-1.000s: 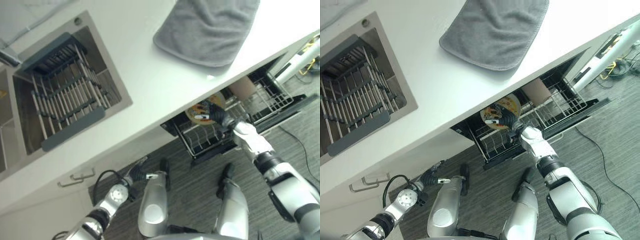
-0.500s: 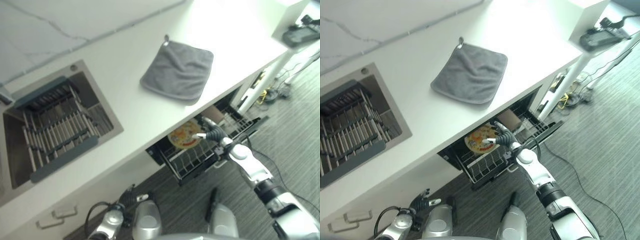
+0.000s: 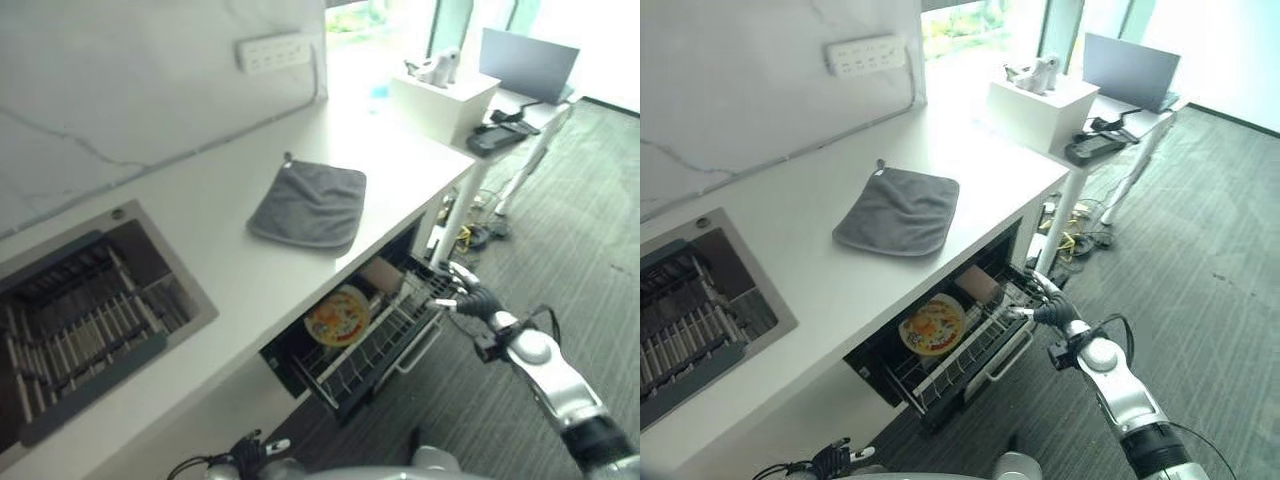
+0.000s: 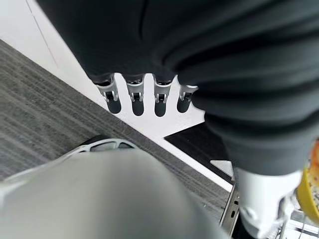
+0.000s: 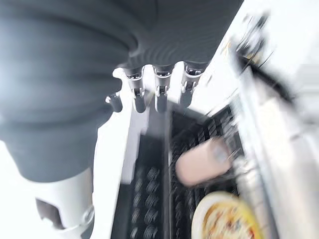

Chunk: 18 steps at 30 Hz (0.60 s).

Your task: Place the dishes in the dishwasher.

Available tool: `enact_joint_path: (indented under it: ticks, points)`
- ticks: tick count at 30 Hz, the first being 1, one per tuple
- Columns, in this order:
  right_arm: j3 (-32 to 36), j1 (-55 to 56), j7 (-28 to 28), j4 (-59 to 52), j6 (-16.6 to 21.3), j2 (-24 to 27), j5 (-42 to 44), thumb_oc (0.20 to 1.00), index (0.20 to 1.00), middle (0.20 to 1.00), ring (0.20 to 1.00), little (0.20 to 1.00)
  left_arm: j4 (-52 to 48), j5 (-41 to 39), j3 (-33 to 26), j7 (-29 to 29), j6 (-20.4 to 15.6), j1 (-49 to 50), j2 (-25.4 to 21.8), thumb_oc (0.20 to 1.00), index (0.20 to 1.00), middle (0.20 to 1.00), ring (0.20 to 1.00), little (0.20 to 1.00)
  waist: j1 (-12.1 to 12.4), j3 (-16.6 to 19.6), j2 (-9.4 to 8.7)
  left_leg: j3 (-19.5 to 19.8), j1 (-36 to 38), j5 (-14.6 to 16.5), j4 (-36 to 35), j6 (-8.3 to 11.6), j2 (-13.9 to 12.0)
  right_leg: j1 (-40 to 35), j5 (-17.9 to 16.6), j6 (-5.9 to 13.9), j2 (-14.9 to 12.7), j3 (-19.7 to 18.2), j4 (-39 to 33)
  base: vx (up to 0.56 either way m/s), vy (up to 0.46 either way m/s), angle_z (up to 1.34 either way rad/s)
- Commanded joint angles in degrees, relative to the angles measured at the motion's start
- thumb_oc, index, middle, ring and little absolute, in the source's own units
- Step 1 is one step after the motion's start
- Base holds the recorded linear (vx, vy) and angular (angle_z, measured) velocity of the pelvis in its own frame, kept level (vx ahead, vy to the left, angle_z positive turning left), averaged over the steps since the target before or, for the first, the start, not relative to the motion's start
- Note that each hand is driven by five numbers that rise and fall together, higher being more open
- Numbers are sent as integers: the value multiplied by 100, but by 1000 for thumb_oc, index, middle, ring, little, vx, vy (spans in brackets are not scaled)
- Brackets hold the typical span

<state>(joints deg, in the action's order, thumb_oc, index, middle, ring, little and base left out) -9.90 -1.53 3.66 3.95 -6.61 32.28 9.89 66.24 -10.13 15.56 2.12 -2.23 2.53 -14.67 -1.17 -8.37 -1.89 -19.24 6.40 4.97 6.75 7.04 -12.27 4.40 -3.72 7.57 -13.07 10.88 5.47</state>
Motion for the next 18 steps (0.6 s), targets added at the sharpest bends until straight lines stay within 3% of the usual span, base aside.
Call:
enact_joint_path:
  ticks: [1, 2, 5, 6, 8, 16, 17, 18]
  points:
    - [680, -177, -712, -568, 707, 25, 93, 1000, 1000, 1000, 1000, 1000, 222, -183, -145, 140, -76, -132, 84, 1000, 1000, 1000, 1000, 1000, -101, -223, -25, 361, -192, -176, 167, -316, 40, -638, 1046, -23, -72, 27, 857, 4, -108, -16]
    - [1038, 9, -1204, -560, 1087, -117, 192, 1000, 1000, 1000, 1000, 1000, 273, -259, -209, 196, -18, -98, 111, 1000, 1000, 1000, 1000, 1000, -179, -199, -29, 289, -158, -159, 144, -308, 27, -668, 995, 2, -70, -9, 769, 2, -84, -15]
    - [1364, 208, -1618, -394, 1396, -323, 433, 1000, 1000, 1000, 1000, 1000, 293, -148, -224, 237, 16, -34, 148, 1000, 1000, 1000, 1000, 1000, -239, -178, -30, 204, -124, -151, 113, -304, 17, -688, 925, 40, -90, -10, 661, 13, -105, -12]
    - [1580, 335, -1970, -74, 1770, -511, 661, 1000, 1000, 1000, 1000, 1000, 289, 46, -161, 260, -32, 47, 154, 1000, 1000, 1000, 1000, 1000, -259, -171, -18, 149, -98, -141, 96, -303, 1, -707, 877, 63, -102, -1, 584, 32, -140, -12]
    - [1836, 449, -2322, 436, 2172, -734, 940, 1000, 1000, 1000, 1000, 1000, 235, 76, -77, 270, -23, 143, 129, 1000, 1000, 1000, 1000, 1000, -267, -170, 16, 99, -88, -122, 97, -288, -23, -731, 855, 96, -125, 30, 521, 39, -118, -6]
    - [2115, 385, -2097, 2738, 2979, -1242, 2375, 1000, 1000, 1000, 1000, 1000, 286, -478, -88, 342, 33, 234, 34, 1000, 1000, 1000, 1000, 1000, -29, -226, 132, 160, -130, -132, 82, -309, -1, -770, 899, 126, -184, 242, 556, 30, -54, 3]
    - [2046, 204, -1699, 3582, 3115, -1391, 3187, 1000, 1000, 1000, 1000, 1000, 322, -340, -21, 290, -96, 169, 52, 1000, 1000, 1000, 1000, 1000, 129, -263, 159, 243, -209, -152, 101, -332, 20, -746, 960, 118, -191, 356, 659, 3, -61, 5]
    - [2015, 157, -1631, 3724, 3125, -1426, 3336, 1000, 1000, 1000, 1000, 1000, 309, -325, 13, 283, -140, 153, 45, 1000, 1000, 1000, 1000, 1000, 167, -276, 171, 264, -232, -159, 111, -338, 26, -735, 980, 116, -191, 382, 695, -4, -53, 9]
